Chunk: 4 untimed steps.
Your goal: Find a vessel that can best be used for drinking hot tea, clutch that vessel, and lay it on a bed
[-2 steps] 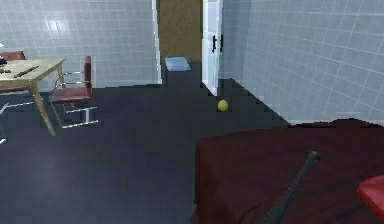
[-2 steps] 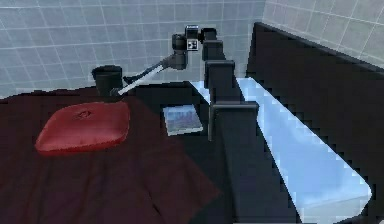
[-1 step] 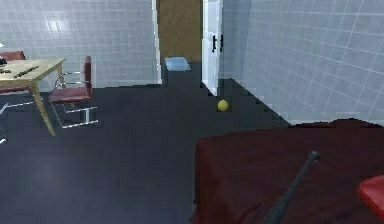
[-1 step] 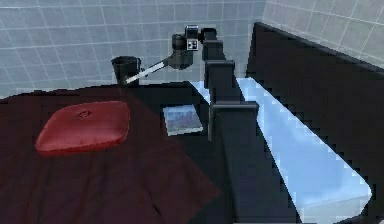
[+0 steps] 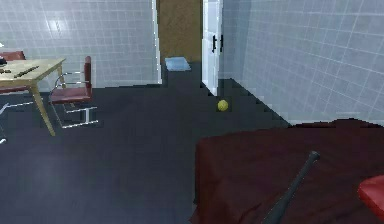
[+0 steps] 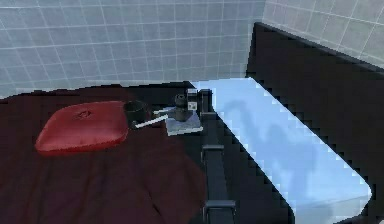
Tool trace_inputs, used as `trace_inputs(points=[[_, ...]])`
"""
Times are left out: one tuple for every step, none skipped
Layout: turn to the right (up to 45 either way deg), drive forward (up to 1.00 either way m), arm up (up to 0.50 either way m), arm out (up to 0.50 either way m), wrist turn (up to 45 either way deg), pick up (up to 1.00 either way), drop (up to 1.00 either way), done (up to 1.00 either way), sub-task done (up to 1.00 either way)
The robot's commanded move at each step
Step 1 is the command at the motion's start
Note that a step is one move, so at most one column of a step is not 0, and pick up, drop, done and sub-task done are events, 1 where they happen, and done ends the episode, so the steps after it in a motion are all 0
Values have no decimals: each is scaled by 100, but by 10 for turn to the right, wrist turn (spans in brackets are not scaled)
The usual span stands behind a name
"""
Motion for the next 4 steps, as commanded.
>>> trace_inputs(points=[[0, 0, -32, 0, 0, 0, 0, 0, 0], [0, 0, 0, 0, 0, 0, 100, 0, 0], [0, 0, 10, 0, 0, 0, 0, 0, 0], [0, 0, 0, -8, 0, 0, 0, 0, 0]])
